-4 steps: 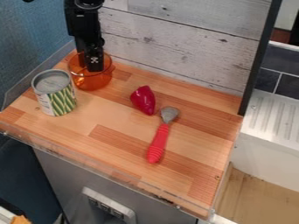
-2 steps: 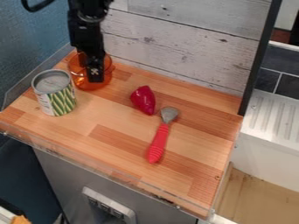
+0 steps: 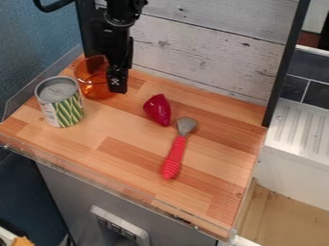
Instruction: Move the red object to the bottom right side of the table
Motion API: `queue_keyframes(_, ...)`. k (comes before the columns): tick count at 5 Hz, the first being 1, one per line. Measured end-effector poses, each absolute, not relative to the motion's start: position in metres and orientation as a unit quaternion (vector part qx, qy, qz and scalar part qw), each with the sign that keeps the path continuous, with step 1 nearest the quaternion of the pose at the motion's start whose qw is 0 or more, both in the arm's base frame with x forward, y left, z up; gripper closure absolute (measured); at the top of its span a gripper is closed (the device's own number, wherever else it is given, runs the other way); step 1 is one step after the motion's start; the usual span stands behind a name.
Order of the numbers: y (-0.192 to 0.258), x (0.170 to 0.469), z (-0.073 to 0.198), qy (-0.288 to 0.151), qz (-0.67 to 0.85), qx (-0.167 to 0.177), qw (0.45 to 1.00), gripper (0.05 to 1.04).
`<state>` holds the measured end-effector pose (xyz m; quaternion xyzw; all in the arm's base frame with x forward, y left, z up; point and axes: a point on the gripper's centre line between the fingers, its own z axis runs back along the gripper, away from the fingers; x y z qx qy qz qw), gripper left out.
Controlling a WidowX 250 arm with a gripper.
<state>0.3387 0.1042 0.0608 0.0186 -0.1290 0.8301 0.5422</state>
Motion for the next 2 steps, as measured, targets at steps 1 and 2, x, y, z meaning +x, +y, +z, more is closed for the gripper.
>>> queue_keyframes(1,0.089,0.336,0.055,-0.133,0.790,0.036,0.598,0.083)
queue_keyframes(2,0.074,0.339,0.054,-0.147,0.750,0.051,0.643,0.083)
